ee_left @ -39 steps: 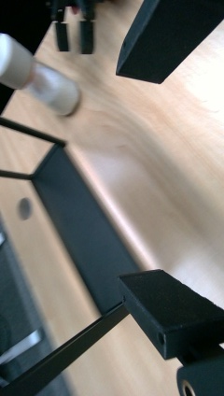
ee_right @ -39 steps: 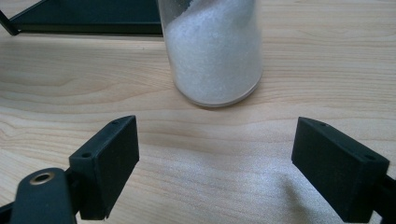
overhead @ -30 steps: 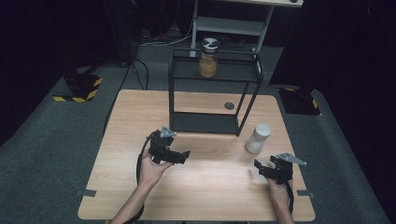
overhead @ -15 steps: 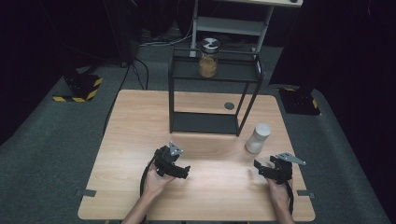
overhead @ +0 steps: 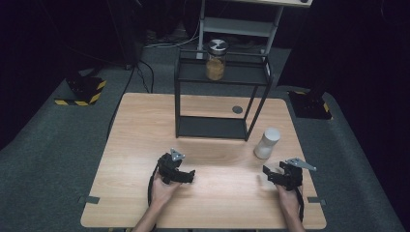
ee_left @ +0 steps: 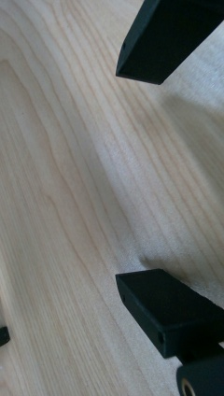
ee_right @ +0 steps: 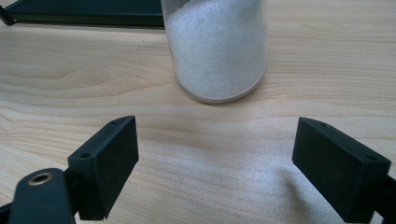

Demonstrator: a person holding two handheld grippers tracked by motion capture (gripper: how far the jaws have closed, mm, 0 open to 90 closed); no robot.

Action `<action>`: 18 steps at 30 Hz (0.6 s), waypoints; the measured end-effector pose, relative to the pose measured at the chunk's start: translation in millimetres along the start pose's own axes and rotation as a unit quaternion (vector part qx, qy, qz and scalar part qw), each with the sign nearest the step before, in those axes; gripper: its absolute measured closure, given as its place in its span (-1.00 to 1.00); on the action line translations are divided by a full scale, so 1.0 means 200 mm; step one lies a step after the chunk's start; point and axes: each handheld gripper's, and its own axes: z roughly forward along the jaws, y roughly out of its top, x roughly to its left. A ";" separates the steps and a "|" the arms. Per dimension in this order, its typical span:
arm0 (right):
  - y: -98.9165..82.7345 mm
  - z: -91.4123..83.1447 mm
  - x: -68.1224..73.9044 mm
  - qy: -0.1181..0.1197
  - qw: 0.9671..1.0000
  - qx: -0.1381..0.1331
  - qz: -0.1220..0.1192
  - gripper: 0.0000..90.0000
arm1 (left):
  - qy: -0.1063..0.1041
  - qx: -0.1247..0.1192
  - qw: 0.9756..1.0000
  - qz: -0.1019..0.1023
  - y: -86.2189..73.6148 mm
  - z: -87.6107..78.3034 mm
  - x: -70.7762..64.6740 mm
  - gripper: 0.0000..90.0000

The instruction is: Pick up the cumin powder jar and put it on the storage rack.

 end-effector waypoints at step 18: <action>0.00 0.00 0.00 0.001 1.000 0.000 -0.007 -0.70 | 0.010 -0.014 1.000 -0.006 -0.03 0.01 -0.02 -0.94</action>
